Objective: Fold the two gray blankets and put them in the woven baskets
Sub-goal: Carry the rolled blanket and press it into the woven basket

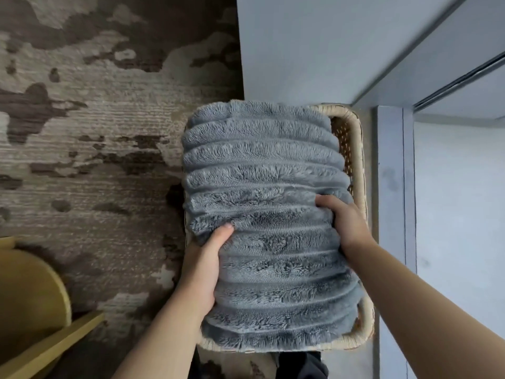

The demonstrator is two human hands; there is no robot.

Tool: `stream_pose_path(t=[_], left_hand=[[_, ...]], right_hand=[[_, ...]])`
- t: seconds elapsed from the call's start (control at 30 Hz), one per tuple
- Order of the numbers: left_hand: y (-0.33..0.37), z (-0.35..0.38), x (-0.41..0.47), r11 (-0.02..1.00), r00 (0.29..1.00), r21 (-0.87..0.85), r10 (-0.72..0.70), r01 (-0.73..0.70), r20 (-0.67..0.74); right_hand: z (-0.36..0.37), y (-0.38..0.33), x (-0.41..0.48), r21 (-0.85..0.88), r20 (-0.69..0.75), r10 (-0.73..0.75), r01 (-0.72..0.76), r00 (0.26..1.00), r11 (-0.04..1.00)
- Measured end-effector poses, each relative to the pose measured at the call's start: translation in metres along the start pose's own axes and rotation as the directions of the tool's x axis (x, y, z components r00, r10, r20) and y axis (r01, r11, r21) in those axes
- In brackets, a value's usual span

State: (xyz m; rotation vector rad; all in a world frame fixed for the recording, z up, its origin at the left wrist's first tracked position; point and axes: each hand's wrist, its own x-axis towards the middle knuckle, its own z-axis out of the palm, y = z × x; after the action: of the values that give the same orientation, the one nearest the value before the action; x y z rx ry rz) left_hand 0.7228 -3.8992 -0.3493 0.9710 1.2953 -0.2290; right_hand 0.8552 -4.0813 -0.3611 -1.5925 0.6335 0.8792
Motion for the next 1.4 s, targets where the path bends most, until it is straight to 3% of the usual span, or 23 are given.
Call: stream_pose_path(t=[0.1, 0.23, 0.33, 0.43, 0.5, 0.67, 0.73, 0.77, 0.87, 0.93, 0.97, 1.13, 1.2, 1.4], left_hand=[[-0.009, 0.007, 0.011, 0.996, 0.997, 0.087, 0.043, -0.037, -0.070], [-0.014, 0.021, 0.040, 0.991, 0.999, 0.134, -0.004, 0.010, -0.043], [-0.017, 0.029, 0.069, 0.979, 0.999, 0.206, 0.010, 0.001, -0.052], [-0.030, 0.031, 0.094, 0.955, 0.997, 0.296, 0.036, -0.015, -0.065], [-0.042, 0.030, 0.106, 0.946, 0.995, 0.322, 0.055, -0.027, -0.078], [-0.044, 0.035, 0.112, 0.899, 0.965, 0.426, 0.193, -0.103, -0.176], [-0.034, 0.040, 0.101, 0.783, 0.940, 0.620, 0.247, -0.050, -0.236], [-0.029, 0.042, 0.094, 0.710, 0.915, 0.701, 0.328, -0.074, -0.235], [-0.015, 0.057, 0.069, 0.434, 0.774, 0.837, 0.633, -0.333, -0.021], [-0.003, 0.070, 0.073, 0.273, 0.720, 0.876, 0.685, -0.397, 0.113], [0.002, 0.077, 0.080, 0.217, 0.718, 0.891, 0.678, -0.400, 0.158], [0.001, 0.085, 0.143, 0.010, 0.736, 0.931, 0.616, -0.364, 0.282], [-0.008, 0.085, 0.163, -0.018, 0.737, 0.939, 0.614, -0.344, 0.281], [-0.031, 0.091, 0.208, -0.075, 0.700, 0.956, 0.665, -0.284, 0.260]], right_hand=[[0.004, 0.010, 0.015, -0.121, -0.134, -0.029, 0.012, 0.991, 0.993], [0.000, 0.027, 0.037, -0.146, -0.159, 0.158, -0.182, 0.975, 0.973], [0.006, 0.044, 0.053, -0.150, -0.200, 0.197, -0.229, 0.960, 0.962], [0.012, 0.069, 0.074, -0.281, -0.389, -0.005, -0.114, 0.921, 0.953], [0.016, 0.084, 0.084, -0.391, -0.409, -0.132, -0.042, 0.903, 0.920], [0.018, 0.093, 0.099, -0.502, -0.361, -0.135, -0.070, 0.923, 0.862], [0.022, 0.083, 0.088, -0.585, -0.370, -0.166, -0.091, 0.914, 0.806], [0.025, 0.078, 0.079, -0.669, -0.378, -0.249, -0.078, 0.892, 0.739], [0.041, 0.062, 0.047, -0.876, -0.237, -0.628, 0.116, 0.741, 0.468], [0.052, 0.050, 0.047, -0.922, -0.089, -0.765, 0.238, 0.638, 0.306], [0.054, 0.043, 0.055, -0.933, -0.029, -0.781, 0.263, 0.623, 0.244], [0.042, 0.028, 0.121, -0.978, 0.095, -0.569, 0.183, 0.817, 0.099], [0.043, 0.039, 0.141, -0.986, 0.103, -0.560, 0.157, 0.822, 0.050], [0.053, 0.066, 0.186, -0.987, 0.085, -0.588, 0.149, 0.804, 0.061]])
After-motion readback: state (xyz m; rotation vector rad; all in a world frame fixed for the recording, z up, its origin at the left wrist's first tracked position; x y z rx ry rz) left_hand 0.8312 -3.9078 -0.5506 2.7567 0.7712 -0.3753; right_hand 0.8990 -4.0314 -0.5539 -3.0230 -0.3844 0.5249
